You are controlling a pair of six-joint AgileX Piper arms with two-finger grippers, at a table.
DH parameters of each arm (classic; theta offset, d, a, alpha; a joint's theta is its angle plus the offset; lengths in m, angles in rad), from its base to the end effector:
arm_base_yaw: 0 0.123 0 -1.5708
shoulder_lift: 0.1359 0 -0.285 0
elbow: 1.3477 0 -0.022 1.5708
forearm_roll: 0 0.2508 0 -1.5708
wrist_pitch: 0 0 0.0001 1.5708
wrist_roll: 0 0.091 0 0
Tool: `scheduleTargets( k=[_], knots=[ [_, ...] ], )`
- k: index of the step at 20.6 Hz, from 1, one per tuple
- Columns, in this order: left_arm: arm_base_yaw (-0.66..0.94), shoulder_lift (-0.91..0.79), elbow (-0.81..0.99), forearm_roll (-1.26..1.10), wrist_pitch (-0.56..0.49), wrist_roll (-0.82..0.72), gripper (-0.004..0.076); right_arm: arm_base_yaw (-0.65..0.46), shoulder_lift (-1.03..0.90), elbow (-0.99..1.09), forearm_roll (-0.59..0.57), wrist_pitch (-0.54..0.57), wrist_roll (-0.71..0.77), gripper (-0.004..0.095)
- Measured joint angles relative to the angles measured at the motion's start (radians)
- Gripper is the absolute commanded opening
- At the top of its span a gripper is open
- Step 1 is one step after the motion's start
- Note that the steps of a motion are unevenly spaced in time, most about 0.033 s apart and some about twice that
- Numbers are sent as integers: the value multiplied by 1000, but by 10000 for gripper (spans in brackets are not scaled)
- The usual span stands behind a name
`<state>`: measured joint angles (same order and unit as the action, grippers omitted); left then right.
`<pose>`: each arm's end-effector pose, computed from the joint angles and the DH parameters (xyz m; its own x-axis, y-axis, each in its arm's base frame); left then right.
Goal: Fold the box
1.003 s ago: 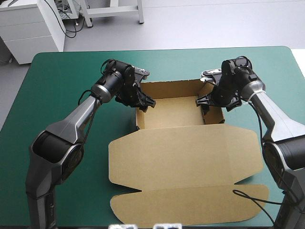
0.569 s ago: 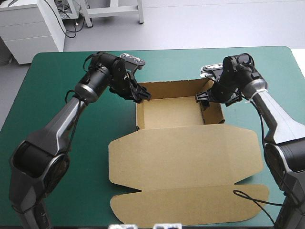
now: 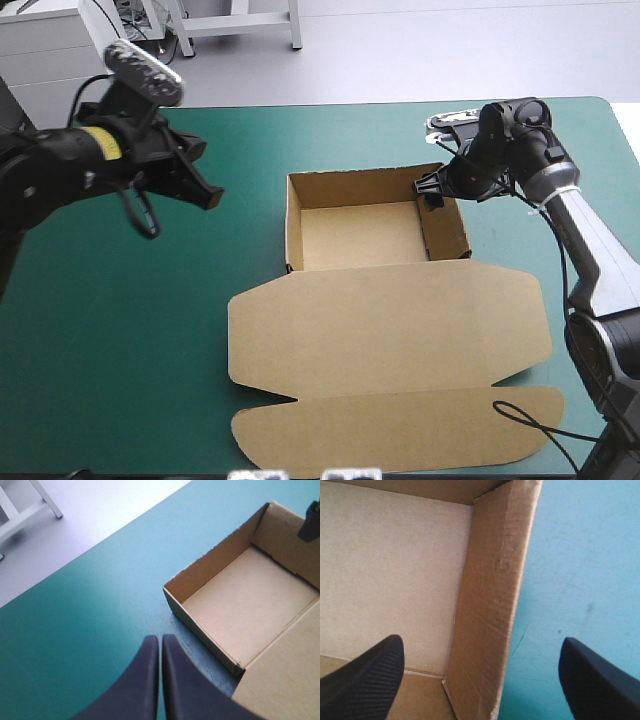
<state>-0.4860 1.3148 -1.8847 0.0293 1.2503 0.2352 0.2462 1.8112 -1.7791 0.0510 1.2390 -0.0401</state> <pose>0.2013 -0.1035 0.5256 -0.3714 0.4698 -0.8008 0.5529 0.8049 0.2158 0.3754 0.0989 0.3396 -0.8916 -0.2482 -0.3786 -0.2821 0.9587 0.0357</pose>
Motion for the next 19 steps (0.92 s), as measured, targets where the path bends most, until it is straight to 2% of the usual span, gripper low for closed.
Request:
scheduleTargets(
  k=[2, 5, 13, 16, 19],
  knots=[
    [0, -79, 45, 1, 0, 10, -7, 0, 0, 0, 0, 0, -2, 727],
    [0, -245, 204, 3, 0, 15, -7, 0, 0, 0, 0, 0, -4, 720],
    [0, -600, 882, 2, -8, 3, -7, 0, 0, 0, 0, 0, -4, 715],
    [0, -692, 1117, 2, -120, -3, -7, 0, 0, 0, 0, 0, -4, 715],
    [0, -748, 1232, -20, -208, -3, -7, 0, 0, 0, 0, 0, -4, 715]
  ],
)
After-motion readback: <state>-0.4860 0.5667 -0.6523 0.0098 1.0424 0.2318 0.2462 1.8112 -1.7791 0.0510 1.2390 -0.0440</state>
